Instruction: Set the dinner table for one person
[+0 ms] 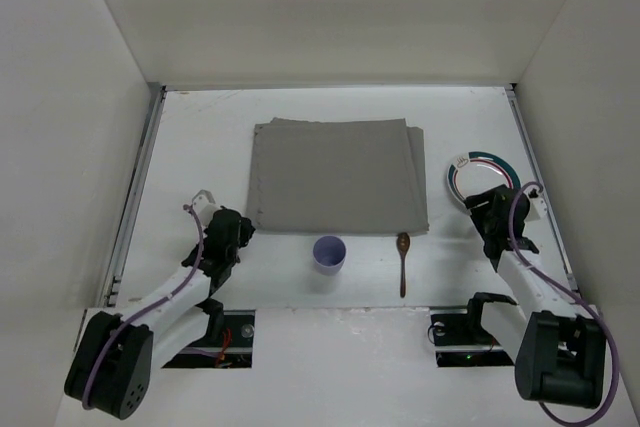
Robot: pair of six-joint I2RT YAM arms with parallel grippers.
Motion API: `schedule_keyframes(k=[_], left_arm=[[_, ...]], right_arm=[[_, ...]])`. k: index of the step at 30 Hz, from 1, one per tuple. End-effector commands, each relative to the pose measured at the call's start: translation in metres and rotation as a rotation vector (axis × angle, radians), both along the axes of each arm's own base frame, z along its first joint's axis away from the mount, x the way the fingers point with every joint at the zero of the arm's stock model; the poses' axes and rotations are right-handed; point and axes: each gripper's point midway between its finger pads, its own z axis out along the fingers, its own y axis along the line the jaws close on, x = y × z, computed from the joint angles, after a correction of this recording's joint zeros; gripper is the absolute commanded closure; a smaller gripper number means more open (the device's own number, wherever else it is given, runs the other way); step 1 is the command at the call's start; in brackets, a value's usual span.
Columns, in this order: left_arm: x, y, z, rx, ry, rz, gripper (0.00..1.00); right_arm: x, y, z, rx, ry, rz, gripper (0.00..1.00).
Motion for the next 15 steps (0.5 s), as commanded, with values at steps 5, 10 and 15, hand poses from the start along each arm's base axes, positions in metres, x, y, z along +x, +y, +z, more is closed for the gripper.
schedule_keyframes(k=[5,10,15], left_arm=[[-0.013,0.017,-0.001,0.014,0.021,0.054,0.84],[0.000,0.017,0.021,0.001,-0.047,0.060,0.51],[0.007,0.000,0.058,-0.016,-0.159,-0.006,0.32]], right_arm=[[0.009,-0.005,0.011,0.038,-0.054,-0.027,0.30],[0.016,-0.018,0.002,0.072,-0.047,-0.088,0.31],[0.023,-0.027,-0.016,0.145,-0.031,-0.126,0.36]])
